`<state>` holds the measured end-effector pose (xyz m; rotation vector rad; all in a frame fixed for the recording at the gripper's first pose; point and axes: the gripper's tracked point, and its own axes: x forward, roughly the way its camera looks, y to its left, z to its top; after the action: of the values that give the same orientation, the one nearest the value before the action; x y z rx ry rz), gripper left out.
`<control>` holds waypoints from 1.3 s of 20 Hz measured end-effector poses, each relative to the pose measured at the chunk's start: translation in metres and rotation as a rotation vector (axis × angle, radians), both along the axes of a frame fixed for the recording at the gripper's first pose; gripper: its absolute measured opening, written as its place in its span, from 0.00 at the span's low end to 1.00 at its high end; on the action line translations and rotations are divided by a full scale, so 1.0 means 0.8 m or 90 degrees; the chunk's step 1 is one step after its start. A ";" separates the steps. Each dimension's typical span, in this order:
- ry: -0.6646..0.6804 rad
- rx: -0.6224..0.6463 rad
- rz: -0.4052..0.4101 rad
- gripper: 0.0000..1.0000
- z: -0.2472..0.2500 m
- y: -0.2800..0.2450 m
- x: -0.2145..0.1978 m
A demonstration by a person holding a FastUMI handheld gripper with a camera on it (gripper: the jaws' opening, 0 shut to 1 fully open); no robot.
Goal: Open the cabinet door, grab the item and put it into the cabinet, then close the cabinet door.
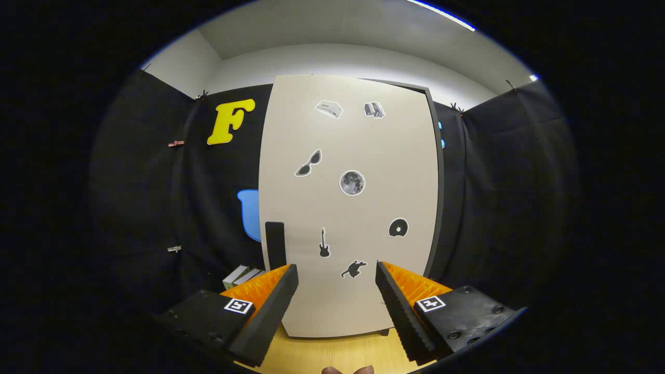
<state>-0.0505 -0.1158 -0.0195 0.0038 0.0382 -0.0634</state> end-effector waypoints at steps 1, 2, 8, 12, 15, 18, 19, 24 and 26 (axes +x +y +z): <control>-0.003 0.002 -0.001 0.98 0.002 0.001 -0.003; -0.005 0.002 -0.005 0.98 0.003 0.000 -0.006; -0.008 0.002 -0.011 0.98 0.008 0.000 -0.027; -0.009 -0.013 -0.014 0.98 0.008 0.000 -0.038; -0.006 -0.006 -0.017 0.98 0.005 0.002 -0.041; -0.008 -0.010 -0.018 0.98 0.007 0.004 -0.046; -0.010 -0.007 -0.018 0.98 0.008 0.005 -0.046; -0.009 -0.010 -0.016 0.98 0.007 0.009 -0.046; -0.010 -0.006 -0.016 0.98 0.007 0.009 -0.044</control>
<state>-0.0860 -0.1086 -0.0140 -0.0043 0.0225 -0.0882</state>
